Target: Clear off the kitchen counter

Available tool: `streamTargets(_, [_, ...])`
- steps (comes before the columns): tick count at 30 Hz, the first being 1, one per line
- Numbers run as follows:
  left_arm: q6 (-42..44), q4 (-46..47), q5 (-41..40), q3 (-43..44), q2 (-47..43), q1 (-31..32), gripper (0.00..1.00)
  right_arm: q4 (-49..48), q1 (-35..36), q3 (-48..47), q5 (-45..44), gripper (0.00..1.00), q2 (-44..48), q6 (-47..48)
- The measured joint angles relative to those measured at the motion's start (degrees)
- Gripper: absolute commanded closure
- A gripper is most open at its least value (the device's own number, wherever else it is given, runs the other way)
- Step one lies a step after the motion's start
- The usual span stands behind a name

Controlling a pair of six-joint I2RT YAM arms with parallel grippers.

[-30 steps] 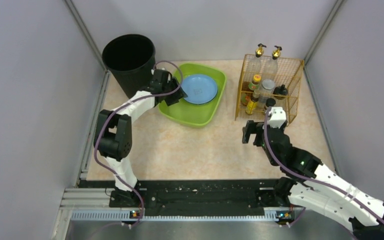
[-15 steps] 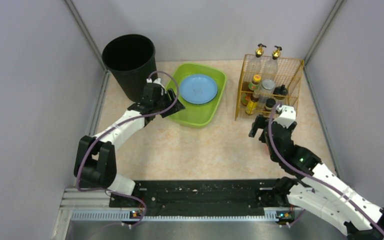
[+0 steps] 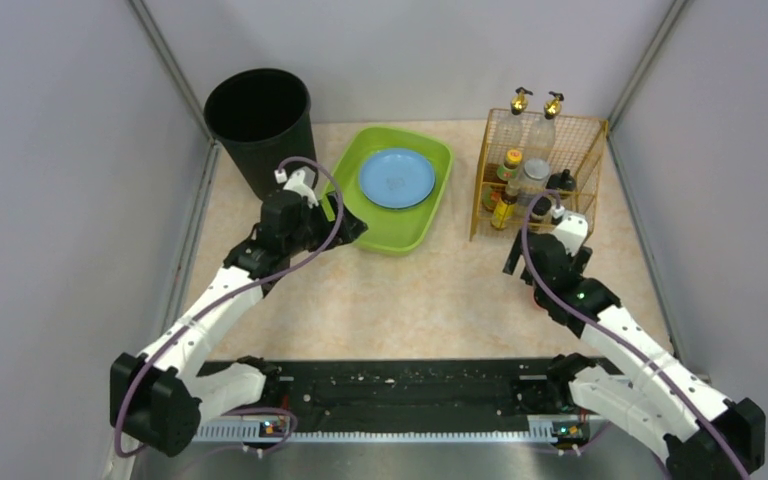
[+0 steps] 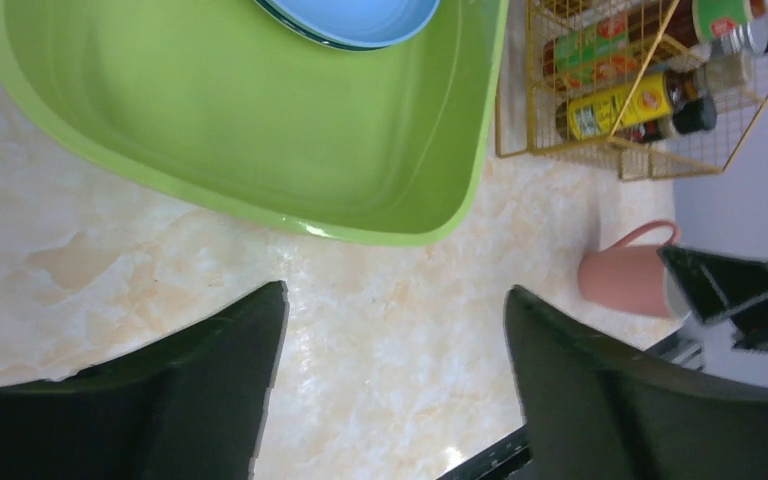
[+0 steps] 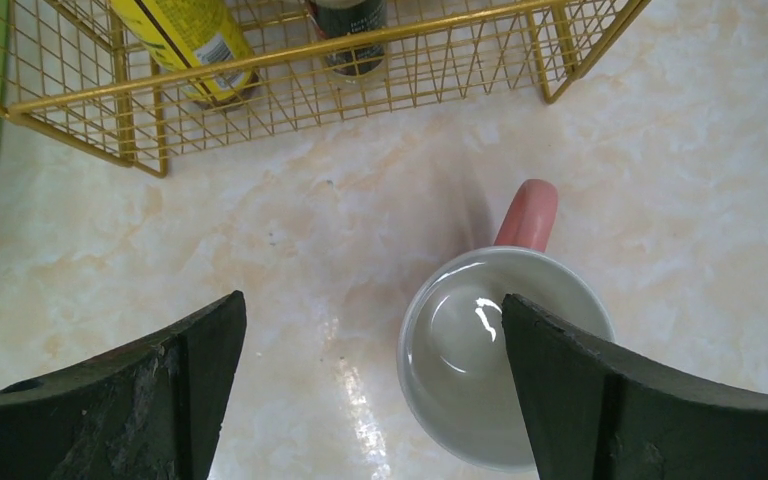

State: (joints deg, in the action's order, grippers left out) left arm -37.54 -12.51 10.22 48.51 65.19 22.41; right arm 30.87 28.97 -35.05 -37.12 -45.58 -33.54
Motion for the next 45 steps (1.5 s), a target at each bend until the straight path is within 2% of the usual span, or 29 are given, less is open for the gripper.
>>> streamTargets(11, [2.4, -8.9, -1.1, -1.3, -14.7, 0.2, 0.01, -1.7, -2.1, 1.0, 3.7, 0.14, -2.4, 0.1])
streamTargets(21, [7.9, -14.7, -4.2, -4.5, -25.0, 0.2, 0.01, -2.3, -2.3, 3.2, 4.8, 0.29, -2.7, -0.1])
streamTargets(26, [9.1, -15.1, -5.4, -6.4, -26.7, 0.2, 0.01, -2.5, -2.3, 4.0, 5.4, 0.39, -4.6, -0.1])
streamTargets(36, [11.1, -19.7, -6.5, -6.4, -29.6, 0.2, 0.01, -3.5, -2.3, 4.6, 5.5, 0.66, -6.9, 0.1])
streamTargets(39, [12.0, -20.7, -7.2, -6.4, -31.4, 0.2, 0.01, -3.8, -2.5, 4.6, 5.6, 0.79, -7.8, 0.1])
streamTargets(42, [12.6, -21.8, -7.9, -6.2, -32.7, 0.2, 0.01, -4.5, -2.5, 4.6, 5.9, 1.00, -8.5, 0.4])
streamTargets(45, [13.6, -22.6, -8.4, -5.7, -32.9, 0.2, 0.01, -4.6, -2.6, 4.1, 4.8, 1.00, -8.5, 1.4])
